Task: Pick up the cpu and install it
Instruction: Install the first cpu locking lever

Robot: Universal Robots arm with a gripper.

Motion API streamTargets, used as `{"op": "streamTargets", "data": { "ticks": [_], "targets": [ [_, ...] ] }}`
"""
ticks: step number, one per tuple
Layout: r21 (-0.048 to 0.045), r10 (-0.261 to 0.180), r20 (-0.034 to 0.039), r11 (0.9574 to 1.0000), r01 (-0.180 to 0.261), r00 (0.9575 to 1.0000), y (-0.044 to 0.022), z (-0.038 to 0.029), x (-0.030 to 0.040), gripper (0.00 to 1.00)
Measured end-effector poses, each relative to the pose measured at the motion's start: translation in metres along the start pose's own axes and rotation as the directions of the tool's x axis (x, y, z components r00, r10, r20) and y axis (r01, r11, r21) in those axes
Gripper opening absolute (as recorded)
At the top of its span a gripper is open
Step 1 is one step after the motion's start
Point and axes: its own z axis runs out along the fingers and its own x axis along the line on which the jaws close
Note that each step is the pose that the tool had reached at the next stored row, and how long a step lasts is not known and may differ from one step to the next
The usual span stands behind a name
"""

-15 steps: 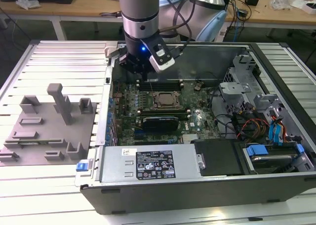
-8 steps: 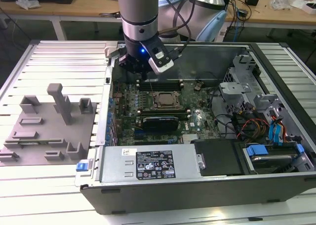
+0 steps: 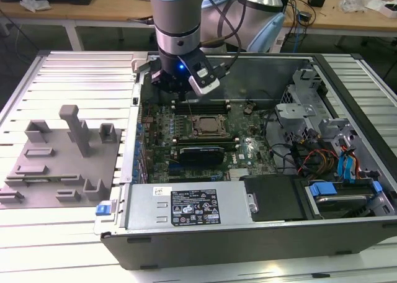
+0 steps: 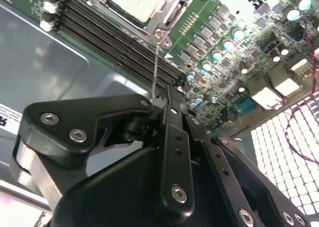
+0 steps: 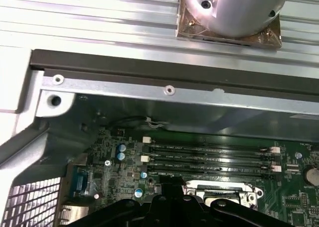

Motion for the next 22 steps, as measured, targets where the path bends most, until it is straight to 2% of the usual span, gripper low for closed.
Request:
{"op": "streamTargets", "data": {
  "ticks": [3,7,11,17,22],
  "targets": [
    [-0.0024,0.0,0.0003,1.0,0.0,1.0,-0.0017,0.0013,-0.0083,0.11],
    [-0.0037,0.0,0.0002,1.0,0.0,1.0,-0.006,0.0024,-0.0245,0.11],
    [-0.0039,0.0,-0.0003,1.0,0.0,1.0,-0.0104,0.0026,-0.0341,0.11],
    [-0.0039,0.001,-0.0002,1.0,-0.001,1.0,-0.011,0.0031,-0.035,0.11],
    [-0.0006,0.032,0.008,0.9995,-0.032,0.9995,-0.0125,0.0071,-0.0348,0.11]
  ]
}}
